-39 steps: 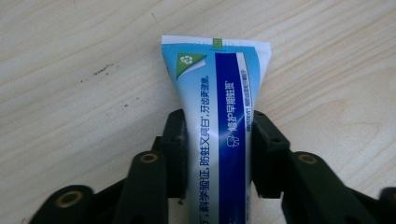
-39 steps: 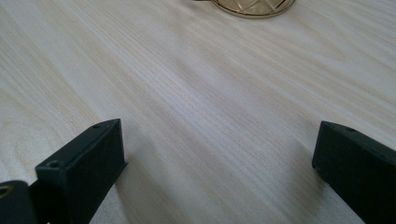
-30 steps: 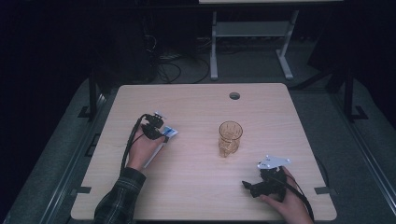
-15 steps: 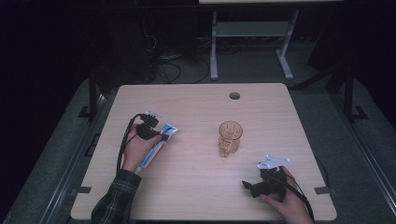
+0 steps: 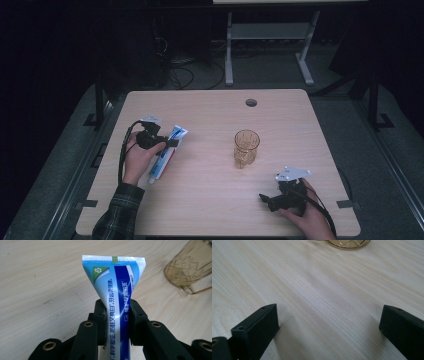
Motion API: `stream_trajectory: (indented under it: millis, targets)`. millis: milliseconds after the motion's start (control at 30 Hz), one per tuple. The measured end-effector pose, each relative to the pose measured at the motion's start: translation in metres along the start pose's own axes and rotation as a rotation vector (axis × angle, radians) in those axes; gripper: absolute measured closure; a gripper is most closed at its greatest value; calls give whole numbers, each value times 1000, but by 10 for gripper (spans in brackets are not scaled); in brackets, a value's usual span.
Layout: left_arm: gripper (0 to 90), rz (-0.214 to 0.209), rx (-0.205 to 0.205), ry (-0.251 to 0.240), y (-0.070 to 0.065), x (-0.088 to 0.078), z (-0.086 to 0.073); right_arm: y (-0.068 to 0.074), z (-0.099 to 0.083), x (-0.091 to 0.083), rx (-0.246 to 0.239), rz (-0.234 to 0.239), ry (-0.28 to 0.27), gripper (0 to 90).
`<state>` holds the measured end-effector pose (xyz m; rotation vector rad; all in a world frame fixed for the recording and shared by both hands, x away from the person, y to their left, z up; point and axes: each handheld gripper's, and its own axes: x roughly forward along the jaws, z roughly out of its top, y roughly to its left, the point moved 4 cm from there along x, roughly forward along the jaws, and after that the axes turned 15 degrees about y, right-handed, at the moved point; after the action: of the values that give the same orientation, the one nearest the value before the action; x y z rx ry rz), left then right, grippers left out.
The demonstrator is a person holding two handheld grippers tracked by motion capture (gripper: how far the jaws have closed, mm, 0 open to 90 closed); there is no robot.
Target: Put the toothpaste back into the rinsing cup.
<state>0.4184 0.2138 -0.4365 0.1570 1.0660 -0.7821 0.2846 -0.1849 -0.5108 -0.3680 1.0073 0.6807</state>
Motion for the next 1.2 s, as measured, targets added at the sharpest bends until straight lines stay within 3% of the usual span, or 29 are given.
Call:
stream_trajectory:
  millis: [267,700,900,1000,1200]
  targets:
    - [721,-87,51,-73,1,-14,-3,0,0,0,0,0,0,17]
    - [729,-142,114,-190,1,-35,-5,0,0,0,0,0,0,17]
    - [730,-203,165,-253,-5,-43,-3,0,0,0,0,0,0,17]
    - [730,-264,194,-292,-11,-47,-1,0,0,0,-1,0,-1,16]
    - [729,-294,237,-315,-17,-51,2,0,0,0,-1,0,-1,17]
